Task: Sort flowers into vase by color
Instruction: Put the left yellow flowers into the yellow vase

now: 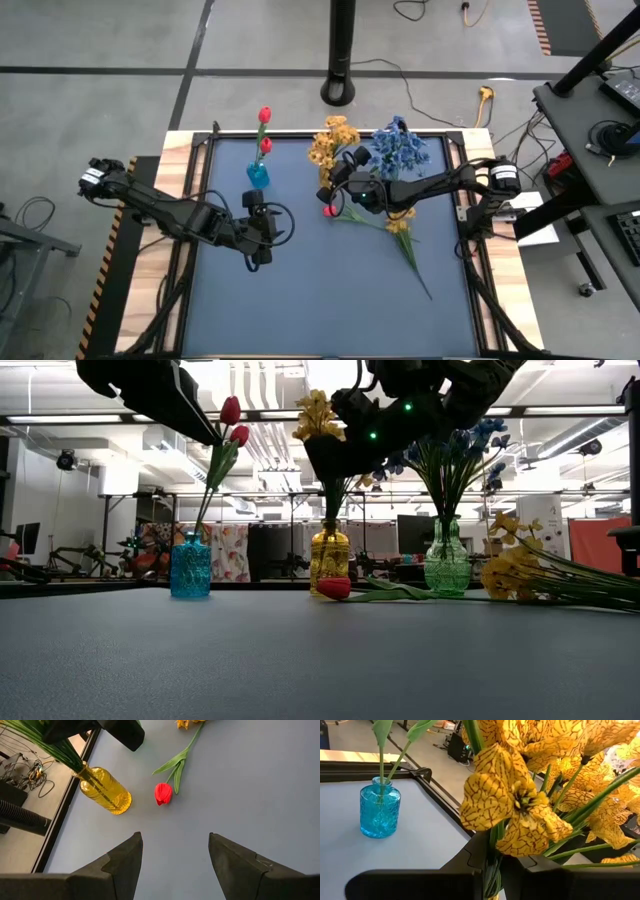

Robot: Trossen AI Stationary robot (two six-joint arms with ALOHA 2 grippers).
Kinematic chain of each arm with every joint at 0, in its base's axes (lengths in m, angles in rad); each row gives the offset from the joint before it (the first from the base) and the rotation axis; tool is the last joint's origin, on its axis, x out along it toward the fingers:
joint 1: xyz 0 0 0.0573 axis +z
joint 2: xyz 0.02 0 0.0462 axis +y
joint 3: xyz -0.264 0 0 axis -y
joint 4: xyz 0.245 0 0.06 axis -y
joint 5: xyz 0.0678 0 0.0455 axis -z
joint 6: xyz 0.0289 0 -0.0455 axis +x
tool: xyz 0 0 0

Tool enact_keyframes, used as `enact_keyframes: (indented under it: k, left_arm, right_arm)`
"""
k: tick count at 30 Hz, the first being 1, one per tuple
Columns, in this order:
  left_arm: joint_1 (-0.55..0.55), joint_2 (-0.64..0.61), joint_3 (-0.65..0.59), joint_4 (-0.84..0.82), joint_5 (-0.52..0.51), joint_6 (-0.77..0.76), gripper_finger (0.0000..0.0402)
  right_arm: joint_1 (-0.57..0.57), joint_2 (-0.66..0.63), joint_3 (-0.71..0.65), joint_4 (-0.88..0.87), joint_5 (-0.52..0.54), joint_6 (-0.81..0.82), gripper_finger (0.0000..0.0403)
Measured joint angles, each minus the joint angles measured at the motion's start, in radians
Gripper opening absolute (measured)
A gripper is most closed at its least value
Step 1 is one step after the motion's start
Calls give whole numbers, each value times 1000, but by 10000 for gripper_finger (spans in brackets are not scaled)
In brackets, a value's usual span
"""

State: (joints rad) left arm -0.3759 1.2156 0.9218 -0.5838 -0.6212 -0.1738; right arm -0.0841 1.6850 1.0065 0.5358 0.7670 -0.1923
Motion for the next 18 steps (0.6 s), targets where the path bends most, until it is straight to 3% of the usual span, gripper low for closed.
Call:
enact_keyframes:
  k: [18]
  left_arm:
    - [0, 0, 0, 0, 0, 0, 210]
  right_arm:
    - [7, -12, -2, -8, -5, 2, 36]
